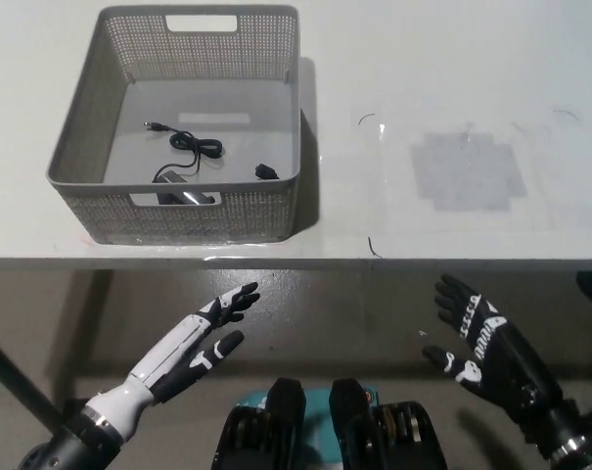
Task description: Use the right hand to pick up a black power cord and place it into a container on the left hand side
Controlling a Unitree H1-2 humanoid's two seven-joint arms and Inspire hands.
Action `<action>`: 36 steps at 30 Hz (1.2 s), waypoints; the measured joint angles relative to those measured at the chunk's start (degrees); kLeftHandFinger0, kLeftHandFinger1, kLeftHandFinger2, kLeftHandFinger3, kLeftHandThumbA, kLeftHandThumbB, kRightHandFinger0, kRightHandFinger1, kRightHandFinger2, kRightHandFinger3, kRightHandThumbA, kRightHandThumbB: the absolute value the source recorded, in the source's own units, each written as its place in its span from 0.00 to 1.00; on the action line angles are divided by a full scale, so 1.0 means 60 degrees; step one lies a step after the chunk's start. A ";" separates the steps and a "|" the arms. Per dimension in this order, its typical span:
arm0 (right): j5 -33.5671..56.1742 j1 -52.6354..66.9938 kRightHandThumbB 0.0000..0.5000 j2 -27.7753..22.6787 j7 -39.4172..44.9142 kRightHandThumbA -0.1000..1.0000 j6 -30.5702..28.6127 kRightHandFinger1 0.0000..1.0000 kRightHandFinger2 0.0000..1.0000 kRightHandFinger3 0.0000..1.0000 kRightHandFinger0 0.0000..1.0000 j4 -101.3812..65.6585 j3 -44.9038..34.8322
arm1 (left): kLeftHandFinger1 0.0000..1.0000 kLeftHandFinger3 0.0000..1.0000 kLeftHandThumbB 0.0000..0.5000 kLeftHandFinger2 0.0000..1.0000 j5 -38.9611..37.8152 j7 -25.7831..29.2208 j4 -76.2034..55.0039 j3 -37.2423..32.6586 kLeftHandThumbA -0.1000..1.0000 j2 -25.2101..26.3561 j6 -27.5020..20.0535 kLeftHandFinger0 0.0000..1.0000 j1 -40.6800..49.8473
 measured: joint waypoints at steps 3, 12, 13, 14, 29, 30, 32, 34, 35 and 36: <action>0.0294 0.0175 0.73 -0.0070 0.0145 1.00 -0.0177 1.00 1.00 1.00 1.00 0.0138 -0.0130 | 1.00 1.00 0.89 1.00 -0.0003 0.0001 0.0004 0.0054 0.96 -0.0001 -0.0003 1.00 -0.0026; 0.0803 0.0359 0.81 -0.0259 0.0370 1.00 -0.0322 1.00 1.00 1.00 1.00 0.0636 -0.0222 | 1.00 1.00 0.90 1.00 -0.0038 0.0030 0.0080 0.0187 0.95 -0.0049 -0.0014 1.00 0.0110; 0.0830 0.0359 0.81 -0.0256 0.0373 1.00 -0.0321 1.00 1.00 1.00 1.00 0.0654 -0.0222 | 1.00 1.00 0.90 1.00 -0.0070 0.0032 0.0081 0.0230 0.95 -0.0074 -0.0013 1.00 0.0203; 0.0844 0.0360 0.79 -0.0256 0.0373 1.00 -0.0320 1.00 1.00 1.00 1.00 0.0667 -0.0221 | 1.00 1.00 0.89 1.00 -0.0089 0.0032 0.0081 0.0255 0.94 -0.0095 -0.0012 1.00 0.0265; 0.0341 0.1701 0.65 0.1486 -0.0135 1.00 -0.1408 1.00 1.00 1.00 1.00 0.0581 0.0286 | 1.00 1.00 0.81 1.00 -0.0240 0.1080 -0.0757 0.1020 1.00 -0.2187 -0.0180 1.00 0.2341; 0.0234 0.1869 0.66 0.1738 -0.0189 1.00 -0.1540 1.00 1.00 1.00 1.00 0.0638 0.0352 | 1.00 1.00 0.81 1.00 -0.0264 0.1094 -0.0759 0.1012 1.00 -0.2283 -0.0185 1.00 0.2471; -0.0005 0.2100 0.60 0.2073 -0.0324 1.00 -0.1817 1.00 1.00 1.00 1.00 0.0756 0.0426 | 1.00 1.00 0.83 1.00 -0.0291 0.1111 -0.0760 0.1009 1.00 -0.2379 -0.0218 1.00 0.2689; -0.0204 0.2240 0.54 0.2206 -0.0419 1.00 -0.2058 1.00 1.00 1.00 1.00 0.0830 0.0451 | 1.00 1.00 0.77 1.00 -0.0315 0.1110 -0.0759 0.1005 0.99 -0.2394 -0.0239 1.00 0.2836; -0.0336 0.2324 0.53 0.2260 -0.0508 1.00 -0.2231 1.00 1.00 1.00 1.00 0.0865 0.0459 | 1.00 1.00 0.75 1.00 -0.0339 0.1108 -0.0759 0.1002 0.99 -0.2389 -0.0260 1.00 0.2950; -0.0446 0.2382 0.53 0.2280 -0.0573 1.00 -0.2392 1.00 1.00 1.00 1.00 0.0906 0.0458 | 1.00 1.00 0.74 1.00 -0.0357 0.1108 -0.0760 0.1002 0.98 -0.2384 -0.0277 1.00 0.3035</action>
